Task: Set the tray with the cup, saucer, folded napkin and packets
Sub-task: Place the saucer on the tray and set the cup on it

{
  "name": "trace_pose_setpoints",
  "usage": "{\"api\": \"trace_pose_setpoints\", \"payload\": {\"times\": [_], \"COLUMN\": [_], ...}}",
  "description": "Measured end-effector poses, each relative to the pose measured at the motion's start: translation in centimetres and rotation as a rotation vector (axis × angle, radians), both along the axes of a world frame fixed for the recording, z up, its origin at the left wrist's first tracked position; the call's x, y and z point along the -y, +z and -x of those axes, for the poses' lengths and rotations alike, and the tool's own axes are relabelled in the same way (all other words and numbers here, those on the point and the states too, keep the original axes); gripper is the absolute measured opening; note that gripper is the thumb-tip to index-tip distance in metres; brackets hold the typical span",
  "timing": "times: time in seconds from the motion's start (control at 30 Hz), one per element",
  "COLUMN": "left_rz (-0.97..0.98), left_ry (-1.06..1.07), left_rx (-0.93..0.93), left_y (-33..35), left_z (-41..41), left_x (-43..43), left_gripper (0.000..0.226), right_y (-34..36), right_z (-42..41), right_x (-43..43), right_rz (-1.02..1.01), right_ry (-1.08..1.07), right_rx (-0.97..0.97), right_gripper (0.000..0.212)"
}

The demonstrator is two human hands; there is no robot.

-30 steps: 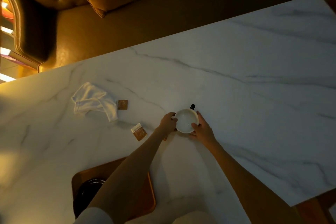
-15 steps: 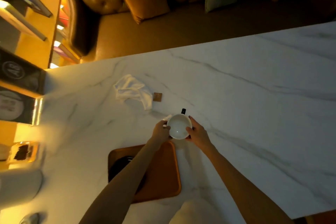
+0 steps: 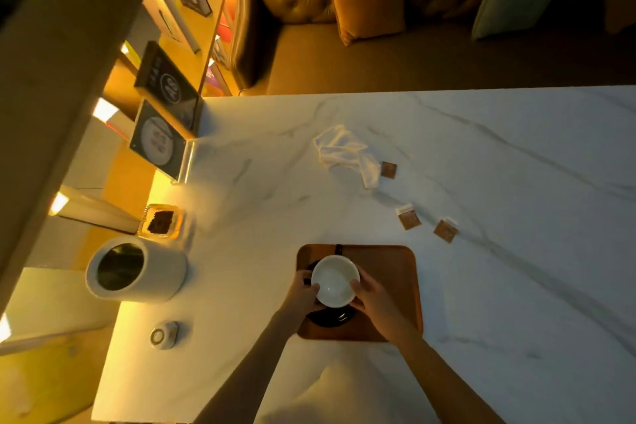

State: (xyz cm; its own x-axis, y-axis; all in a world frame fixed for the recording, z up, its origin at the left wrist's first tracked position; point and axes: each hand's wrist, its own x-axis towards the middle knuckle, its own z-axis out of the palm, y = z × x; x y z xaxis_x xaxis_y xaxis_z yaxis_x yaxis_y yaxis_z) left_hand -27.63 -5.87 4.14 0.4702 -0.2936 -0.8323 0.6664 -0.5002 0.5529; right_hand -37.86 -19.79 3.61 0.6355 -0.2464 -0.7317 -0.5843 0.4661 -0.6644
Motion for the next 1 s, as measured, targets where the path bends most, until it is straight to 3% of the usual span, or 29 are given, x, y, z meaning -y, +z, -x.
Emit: {"api": "trace_pose_setpoints", "payload": {"times": [0.27,1.0], "left_rz": [-0.002,-0.082], "left_ry": [-0.001,-0.031], "left_rx": [-0.068,-0.07], "left_y": [-2.8,-4.9], "left_z": [1.3,1.2], "left_x": [-3.5,-1.5], "left_gripper": [0.039,0.042], "right_y": [-1.7,-4.1], "right_z": [1.0,-0.1], "right_x": [-3.3,-2.2], "right_rz": [-0.032,0.029], "right_ry": [0.04,0.005], "right_rx": [-0.083,-0.179], "right_gripper": [0.051,0.047]}}
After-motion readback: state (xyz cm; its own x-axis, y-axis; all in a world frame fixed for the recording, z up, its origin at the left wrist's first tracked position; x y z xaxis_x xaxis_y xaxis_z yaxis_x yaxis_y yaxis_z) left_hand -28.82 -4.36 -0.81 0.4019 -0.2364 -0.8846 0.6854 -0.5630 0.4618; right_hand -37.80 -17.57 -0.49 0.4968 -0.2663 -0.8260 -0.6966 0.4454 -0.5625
